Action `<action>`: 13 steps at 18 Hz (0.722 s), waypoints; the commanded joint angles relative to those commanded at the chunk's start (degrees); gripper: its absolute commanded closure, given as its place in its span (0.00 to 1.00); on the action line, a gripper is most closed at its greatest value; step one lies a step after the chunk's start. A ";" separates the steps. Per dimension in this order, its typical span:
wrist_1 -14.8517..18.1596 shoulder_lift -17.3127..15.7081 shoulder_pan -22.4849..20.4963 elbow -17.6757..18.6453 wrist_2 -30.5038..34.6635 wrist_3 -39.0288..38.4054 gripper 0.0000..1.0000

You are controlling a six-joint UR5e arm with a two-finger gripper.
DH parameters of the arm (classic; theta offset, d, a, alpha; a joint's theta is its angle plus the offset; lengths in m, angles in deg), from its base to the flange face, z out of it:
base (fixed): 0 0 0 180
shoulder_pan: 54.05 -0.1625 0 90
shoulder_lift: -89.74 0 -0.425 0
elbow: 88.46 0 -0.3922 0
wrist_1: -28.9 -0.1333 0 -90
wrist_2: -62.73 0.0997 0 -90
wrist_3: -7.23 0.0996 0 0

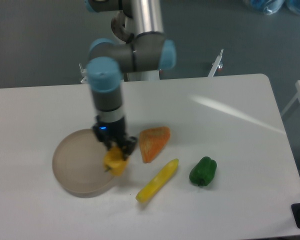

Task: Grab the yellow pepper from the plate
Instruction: 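Lift the yellow pepper off the plate and carry it toward the green pepper, then hold the yellow pepper just above the green pepper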

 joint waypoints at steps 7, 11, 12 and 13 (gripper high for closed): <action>0.09 1.75 -9.68 -3.60 -0.70 12.85 0.61; 0.09 2.90 -10.12 -5.01 -0.62 13.12 0.61; 0.18 2.90 -10.13 -5.10 -0.70 13.12 0.61; 0.09 2.90 -10.13 -5.10 -0.70 13.12 0.61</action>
